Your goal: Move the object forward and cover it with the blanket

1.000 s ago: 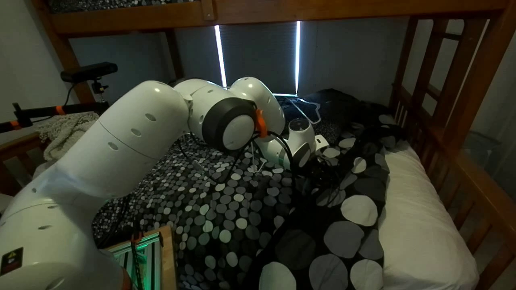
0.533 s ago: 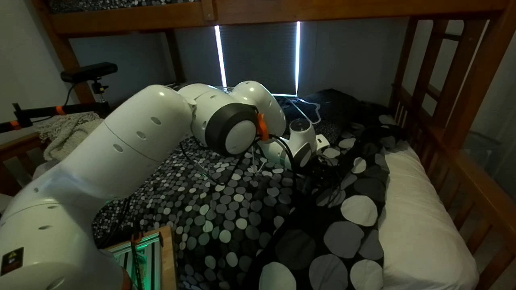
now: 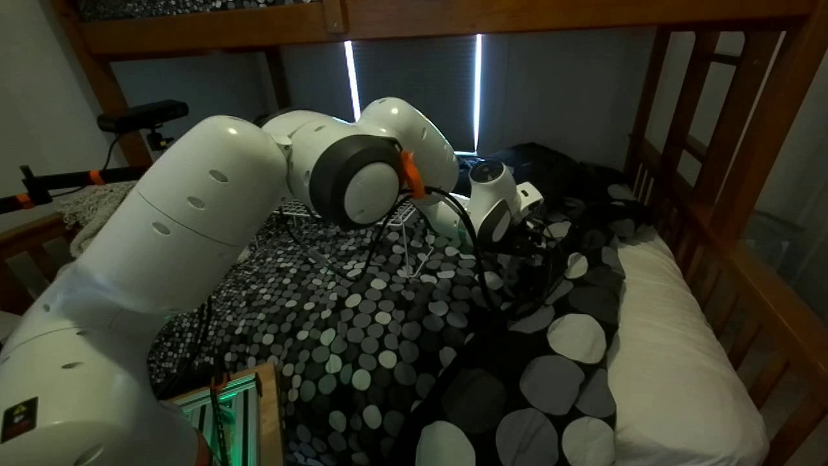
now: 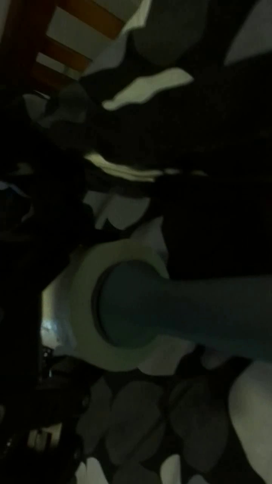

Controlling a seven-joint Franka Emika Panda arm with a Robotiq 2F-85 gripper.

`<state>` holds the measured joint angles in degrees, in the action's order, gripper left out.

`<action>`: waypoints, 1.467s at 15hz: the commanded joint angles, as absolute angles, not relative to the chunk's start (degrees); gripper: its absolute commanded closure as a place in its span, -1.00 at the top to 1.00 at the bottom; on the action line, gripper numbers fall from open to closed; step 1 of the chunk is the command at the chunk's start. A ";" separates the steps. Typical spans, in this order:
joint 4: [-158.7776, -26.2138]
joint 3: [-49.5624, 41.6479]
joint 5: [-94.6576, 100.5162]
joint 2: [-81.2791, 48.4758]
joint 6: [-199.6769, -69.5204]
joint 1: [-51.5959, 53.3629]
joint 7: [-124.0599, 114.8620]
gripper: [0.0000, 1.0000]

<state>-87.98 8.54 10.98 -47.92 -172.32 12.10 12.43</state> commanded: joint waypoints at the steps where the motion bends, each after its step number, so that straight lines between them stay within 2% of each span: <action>1: -93.43 3.28 12.31 -41.27 -174.77 13.20 10.06 -0.15; 7: -98.57 -8.79 13.67 -36.23 -175.71 15.67 4.95 -0.15; 8: -93.90 -4.43 12.79 -38.99 -174.10 13.31 7.61 0.35; 13: -95.96 -6.94 13.24 -37.87 -174.15 13.85 6.33 0.35; 14: -96.04 -6.96 13.23 -37.85 -174.15 14.09 6.16 -0.15; 15: -94.59 -13.55 13.53 -39.66 -174.55 18.01 3.90 -0.15; 17: -94.12 -18.57 14.55 -40.57 -175.26 19.32 3.78 -0.15; 22: -93.26 -14.42 15.58 -41.81 -176.40 11.02 7.28 -0.15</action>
<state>-94.41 -17.23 14.11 -40.24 -174.36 15.26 6.15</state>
